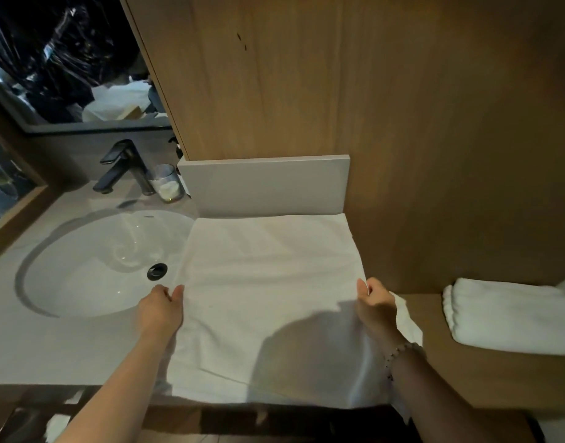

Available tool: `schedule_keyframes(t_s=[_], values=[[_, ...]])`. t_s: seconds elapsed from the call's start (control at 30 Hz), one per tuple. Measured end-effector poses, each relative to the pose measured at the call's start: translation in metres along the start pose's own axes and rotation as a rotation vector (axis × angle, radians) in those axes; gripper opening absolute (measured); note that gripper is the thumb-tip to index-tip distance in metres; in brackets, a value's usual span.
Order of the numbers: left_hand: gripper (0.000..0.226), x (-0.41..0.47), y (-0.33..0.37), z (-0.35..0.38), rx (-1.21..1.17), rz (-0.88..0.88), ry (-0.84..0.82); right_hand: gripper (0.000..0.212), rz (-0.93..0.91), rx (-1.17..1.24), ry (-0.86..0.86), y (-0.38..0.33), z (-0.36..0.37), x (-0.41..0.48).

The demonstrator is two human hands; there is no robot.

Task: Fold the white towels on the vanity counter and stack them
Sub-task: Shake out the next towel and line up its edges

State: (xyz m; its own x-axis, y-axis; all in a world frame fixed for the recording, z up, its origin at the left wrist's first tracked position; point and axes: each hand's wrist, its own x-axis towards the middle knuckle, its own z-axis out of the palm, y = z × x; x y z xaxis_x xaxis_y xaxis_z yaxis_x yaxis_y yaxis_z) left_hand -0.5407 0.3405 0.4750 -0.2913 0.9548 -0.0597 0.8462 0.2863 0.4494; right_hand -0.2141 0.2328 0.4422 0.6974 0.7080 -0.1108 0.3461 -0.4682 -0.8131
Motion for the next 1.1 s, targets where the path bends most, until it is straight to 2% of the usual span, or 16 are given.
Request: schedule_keyframes(t_s=[0.17, 0.37, 0.47, 0.6, 0.77, 0.87, 0.93, 1.0, 1.1], values=[[0.036, 0.000, 0.004, -0.005, -0.056, -0.042, 0.046, 0.045, -0.078, 0.059, 0.104, 0.002, -0.006, 0.002], [0.036, 0.002, 0.000, 0.002, -0.050, -0.078, 0.030, 0.044, -0.024, 0.012, 0.068, 0.002, -0.012, 0.008], [0.042, 0.006, -0.001, 0.002, -0.028, -0.076, -0.022, 0.033, 0.058, 0.054, 0.008, 0.001, -0.015, 0.018], [0.052, 0.018, 0.009, -0.004, -0.092, -0.099, -0.086, 0.016, 0.080, 0.035, -0.040, -0.013, -0.014, 0.036], [0.037, 0.026, 0.017, 0.001, -0.223, -0.136, -0.093, 0.017, -0.039, 0.033, 0.037, -0.021, -0.014, 0.040], [0.029, 0.030, 0.011, 0.001, -0.199, -0.152, -0.066, 0.025, -0.027, 0.127, 0.071, -0.018, -0.012, 0.041], [0.027, 0.030, 0.013, 0.002, -0.168, -0.156, -0.067, 0.031, -0.075, 0.107, 0.112, -0.017, -0.008, 0.045], [0.026, 0.030, 0.017, 0.006, -0.155, -0.161, -0.071, 0.021, -0.088, 0.059, 0.097, -0.017, -0.006, 0.048], [0.028, 0.027, 0.018, 0.008, -0.155, -0.167, -0.061, 0.010, -0.013, 0.038, 0.024, -0.015, -0.007, 0.050]])
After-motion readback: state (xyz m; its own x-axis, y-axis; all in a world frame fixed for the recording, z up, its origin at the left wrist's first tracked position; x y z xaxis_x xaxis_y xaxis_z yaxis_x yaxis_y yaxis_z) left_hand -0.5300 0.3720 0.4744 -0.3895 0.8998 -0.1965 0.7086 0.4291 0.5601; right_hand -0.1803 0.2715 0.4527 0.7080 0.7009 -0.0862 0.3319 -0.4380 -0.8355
